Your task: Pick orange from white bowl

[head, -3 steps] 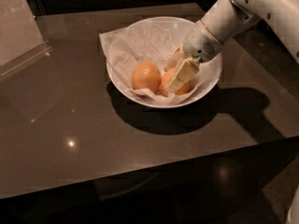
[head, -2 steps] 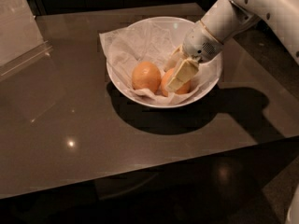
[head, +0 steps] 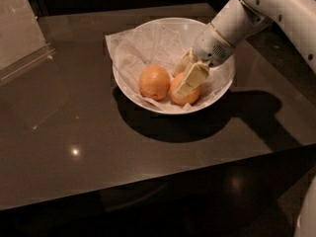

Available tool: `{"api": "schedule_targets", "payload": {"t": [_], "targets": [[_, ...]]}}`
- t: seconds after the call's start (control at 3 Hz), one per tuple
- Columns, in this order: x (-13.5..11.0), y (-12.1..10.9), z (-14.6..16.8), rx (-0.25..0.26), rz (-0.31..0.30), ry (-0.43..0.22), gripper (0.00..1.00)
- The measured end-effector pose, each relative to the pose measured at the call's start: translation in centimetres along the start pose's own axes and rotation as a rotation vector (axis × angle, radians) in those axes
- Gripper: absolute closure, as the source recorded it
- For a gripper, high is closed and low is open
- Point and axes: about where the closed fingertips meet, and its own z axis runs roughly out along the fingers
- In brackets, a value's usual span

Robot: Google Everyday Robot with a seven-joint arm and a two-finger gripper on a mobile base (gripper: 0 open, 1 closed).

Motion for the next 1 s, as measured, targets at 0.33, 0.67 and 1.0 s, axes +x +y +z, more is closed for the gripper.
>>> {"api": "schedule_targets", "payload": {"t": [0.33, 0.67, 1.0], "targets": [[1.62, -0.23, 2.02, -0.052, 0.043, -0.024, 0.27], [1.99, -0.27, 2.50, -0.070, 0.057, -0.032, 0.16], [2.27, -0.29, 2.84, -0.085, 0.070, -0.041, 0.35]]}}
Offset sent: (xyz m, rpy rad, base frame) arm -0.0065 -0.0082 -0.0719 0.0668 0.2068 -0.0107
